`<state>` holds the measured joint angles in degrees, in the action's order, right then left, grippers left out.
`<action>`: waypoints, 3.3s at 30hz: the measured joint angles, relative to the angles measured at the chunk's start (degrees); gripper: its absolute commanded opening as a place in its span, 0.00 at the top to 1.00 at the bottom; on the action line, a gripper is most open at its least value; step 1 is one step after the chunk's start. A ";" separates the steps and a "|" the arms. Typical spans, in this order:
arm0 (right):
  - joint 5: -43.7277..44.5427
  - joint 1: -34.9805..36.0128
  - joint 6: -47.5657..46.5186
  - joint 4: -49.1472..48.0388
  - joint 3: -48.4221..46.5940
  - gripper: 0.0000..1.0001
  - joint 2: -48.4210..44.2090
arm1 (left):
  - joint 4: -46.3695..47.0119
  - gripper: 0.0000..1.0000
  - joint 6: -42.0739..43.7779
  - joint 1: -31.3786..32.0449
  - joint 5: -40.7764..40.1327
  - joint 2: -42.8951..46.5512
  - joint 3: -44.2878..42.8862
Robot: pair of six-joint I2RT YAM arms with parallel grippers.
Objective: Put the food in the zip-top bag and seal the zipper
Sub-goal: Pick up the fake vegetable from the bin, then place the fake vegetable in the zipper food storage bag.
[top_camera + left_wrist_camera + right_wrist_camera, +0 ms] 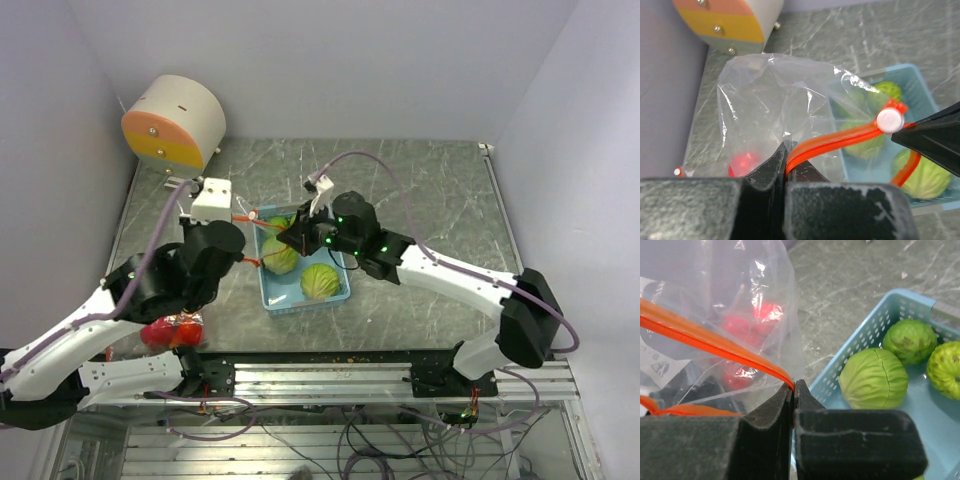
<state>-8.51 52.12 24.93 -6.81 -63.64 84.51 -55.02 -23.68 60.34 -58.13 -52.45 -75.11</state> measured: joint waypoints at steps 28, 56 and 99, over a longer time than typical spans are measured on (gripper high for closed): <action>12.94 -0.09 -3.76 9.46 3.17 0.00 -2.12 | -7.04 0.93 -16.15 -0.68 -7.63 -3.85 14.10; 11.30 -0.68 2.34 9.14 -12.57 0.73 28.74 | -2.56 0.93 -13.38 -0.68 -6.82 1.29 17.79; -41.24 0.35 20.28 -57.48 14.01 1.00 5.09 | 6.58 0.93 -12.11 -0.70 1.03 9.40 17.44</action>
<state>-49.76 52.47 45.21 -64.29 -49.63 89.60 -48.45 -35.79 59.64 -57.10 -43.05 -57.67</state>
